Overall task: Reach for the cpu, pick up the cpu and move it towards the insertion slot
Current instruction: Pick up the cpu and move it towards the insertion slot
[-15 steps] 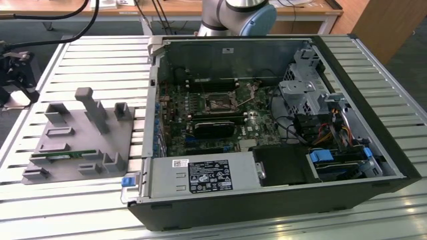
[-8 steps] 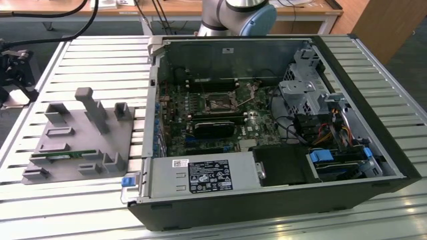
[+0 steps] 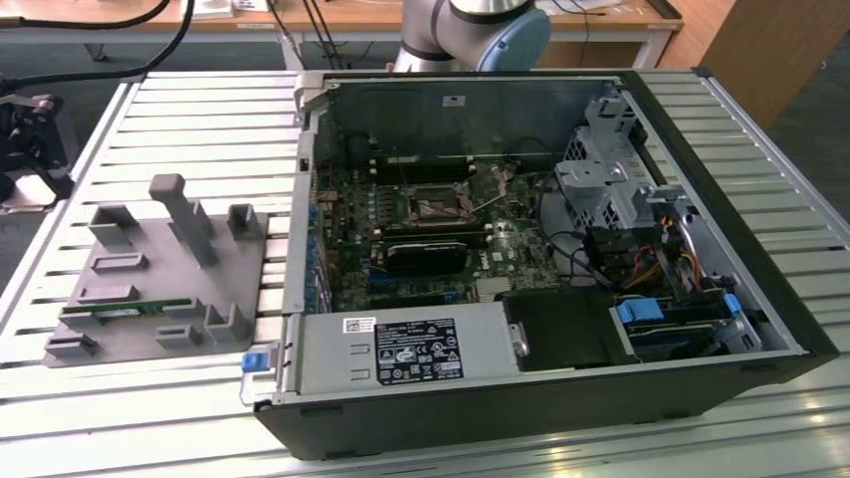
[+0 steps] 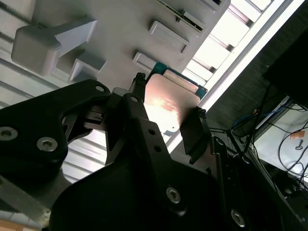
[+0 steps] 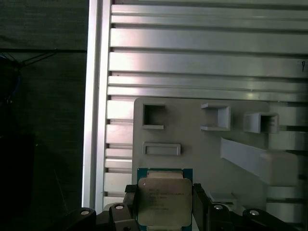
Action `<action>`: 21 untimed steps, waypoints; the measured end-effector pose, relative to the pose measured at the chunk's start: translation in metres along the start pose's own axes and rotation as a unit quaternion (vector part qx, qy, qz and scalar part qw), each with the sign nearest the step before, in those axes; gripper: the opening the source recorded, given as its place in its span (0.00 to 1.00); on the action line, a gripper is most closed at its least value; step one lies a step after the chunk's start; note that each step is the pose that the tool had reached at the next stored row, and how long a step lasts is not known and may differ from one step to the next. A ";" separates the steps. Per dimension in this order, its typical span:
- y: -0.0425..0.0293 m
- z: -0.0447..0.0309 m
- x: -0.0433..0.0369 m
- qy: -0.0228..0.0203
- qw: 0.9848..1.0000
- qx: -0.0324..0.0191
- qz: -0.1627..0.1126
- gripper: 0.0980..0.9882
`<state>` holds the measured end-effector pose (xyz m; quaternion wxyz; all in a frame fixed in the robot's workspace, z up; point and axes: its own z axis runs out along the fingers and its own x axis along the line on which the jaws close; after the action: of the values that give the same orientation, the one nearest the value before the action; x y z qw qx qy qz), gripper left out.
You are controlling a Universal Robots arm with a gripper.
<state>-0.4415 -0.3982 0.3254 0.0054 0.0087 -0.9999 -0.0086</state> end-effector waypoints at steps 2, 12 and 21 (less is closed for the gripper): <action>0.0001 -0.0011 0.0000 0.000 1.000 0.000 0.000 0.50; 0.0005 -0.0151 0.0002 0.000 1.000 0.000 0.000 0.50; 0.0009 -0.0266 0.0002 0.000 1.000 0.001 0.000 0.50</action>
<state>-0.4415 -0.3977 0.3520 0.0054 0.0087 -0.9999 -0.0074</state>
